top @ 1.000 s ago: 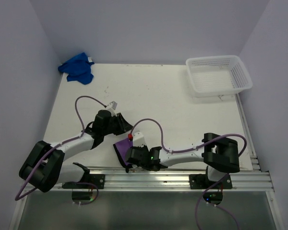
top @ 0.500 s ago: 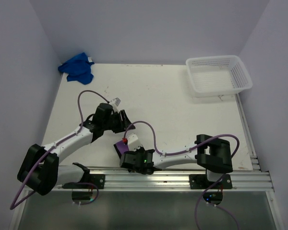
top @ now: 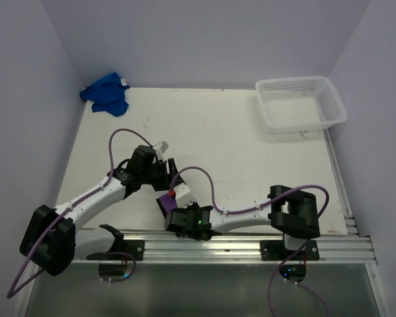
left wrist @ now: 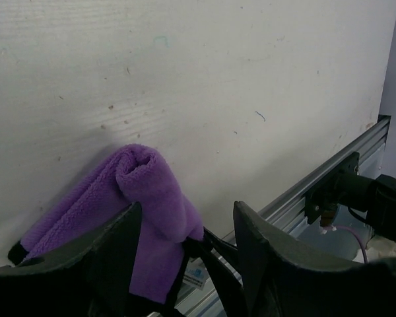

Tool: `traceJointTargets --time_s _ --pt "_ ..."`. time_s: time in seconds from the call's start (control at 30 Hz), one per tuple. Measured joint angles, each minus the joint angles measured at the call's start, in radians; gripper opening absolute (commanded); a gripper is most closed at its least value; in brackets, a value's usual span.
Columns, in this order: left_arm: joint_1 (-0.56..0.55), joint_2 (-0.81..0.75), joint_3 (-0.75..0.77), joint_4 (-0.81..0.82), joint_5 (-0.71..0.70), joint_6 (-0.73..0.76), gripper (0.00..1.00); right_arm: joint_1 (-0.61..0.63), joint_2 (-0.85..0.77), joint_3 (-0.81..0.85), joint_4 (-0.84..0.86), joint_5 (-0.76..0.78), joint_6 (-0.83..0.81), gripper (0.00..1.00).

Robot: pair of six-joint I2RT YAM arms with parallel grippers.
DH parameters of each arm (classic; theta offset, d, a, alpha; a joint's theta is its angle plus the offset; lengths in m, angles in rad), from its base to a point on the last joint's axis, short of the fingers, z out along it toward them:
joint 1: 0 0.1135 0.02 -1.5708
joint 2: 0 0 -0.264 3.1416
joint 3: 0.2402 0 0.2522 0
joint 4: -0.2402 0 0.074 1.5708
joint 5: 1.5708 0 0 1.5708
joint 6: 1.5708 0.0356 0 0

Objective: Roll the towels
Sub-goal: Roll the towel

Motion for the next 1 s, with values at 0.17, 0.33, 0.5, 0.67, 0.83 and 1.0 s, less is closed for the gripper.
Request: traceJointTargets --time_s 0.17,0.33,0.5,0.67,0.83,1.0 --pt "-0.035 0.047 0.0 0.008 -0.019 0.0 0.59 0.003 0.0 0.0 0.0 0.005 0.0 0.0" --pt "-0.092 0.109 0.0 0.006 -0.049 0.0 0.57 0.005 0.0 0.0 0.006 0.003 0.0 0.0" --pt "-0.116 0.143 0.001 0.004 -0.079 0.008 0.55 0.005 0.0 -0.005 0.014 0.005 0.0 0.0" --pt "-0.125 0.182 0.01 0.003 -0.119 0.013 0.5 0.005 0.0 -0.013 0.025 0.009 0.001 0.0" --pt "-0.13 0.2 0.01 0.003 -0.151 0.016 0.46 0.006 0.0 -0.016 0.032 0.019 0.005 0.0" --pt "-0.131 0.211 0.01 0.005 -0.177 0.016 0.45 0.015 0.0 -0.016 0.031 0.035 0.013 0.0"
